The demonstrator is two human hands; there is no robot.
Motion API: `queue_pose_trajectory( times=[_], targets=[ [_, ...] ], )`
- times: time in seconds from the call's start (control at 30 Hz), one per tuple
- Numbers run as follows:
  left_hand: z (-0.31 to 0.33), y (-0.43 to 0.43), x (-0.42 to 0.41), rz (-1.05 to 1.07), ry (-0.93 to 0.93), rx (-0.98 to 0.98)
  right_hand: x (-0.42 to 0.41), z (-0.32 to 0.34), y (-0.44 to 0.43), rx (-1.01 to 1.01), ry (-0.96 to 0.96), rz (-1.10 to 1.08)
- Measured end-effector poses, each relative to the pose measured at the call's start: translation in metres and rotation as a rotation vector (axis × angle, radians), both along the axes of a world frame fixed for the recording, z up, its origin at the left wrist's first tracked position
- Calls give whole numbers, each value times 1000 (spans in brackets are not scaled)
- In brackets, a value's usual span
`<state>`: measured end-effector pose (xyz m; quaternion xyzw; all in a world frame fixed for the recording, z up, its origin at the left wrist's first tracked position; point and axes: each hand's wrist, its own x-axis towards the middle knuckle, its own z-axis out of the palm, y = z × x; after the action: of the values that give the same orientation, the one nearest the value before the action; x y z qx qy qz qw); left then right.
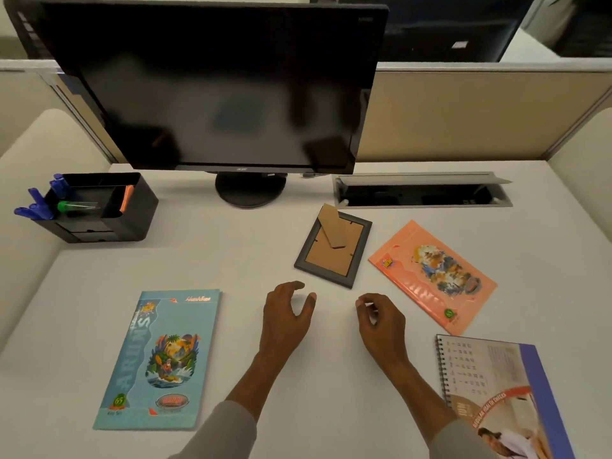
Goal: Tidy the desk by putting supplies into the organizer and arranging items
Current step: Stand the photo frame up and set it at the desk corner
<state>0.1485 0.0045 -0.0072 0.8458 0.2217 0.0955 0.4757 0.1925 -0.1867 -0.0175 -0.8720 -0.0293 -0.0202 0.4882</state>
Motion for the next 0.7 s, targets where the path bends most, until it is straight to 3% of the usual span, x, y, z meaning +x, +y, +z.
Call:
queue_pose_trajectory(
  times=[0.13, 0.33, 0.7],
  targets=[
    [4, 2, 23, 40, -6, -6, 12, 6, -1, 17, 79, -22],
    [11, 8, 65, 38, 147, -54, 32, 13, 13, 29, 224, -27],
    [21, 0, 78, 15, 185, -49, 50, 12, 26, 45, 269, -74]
  ],
)
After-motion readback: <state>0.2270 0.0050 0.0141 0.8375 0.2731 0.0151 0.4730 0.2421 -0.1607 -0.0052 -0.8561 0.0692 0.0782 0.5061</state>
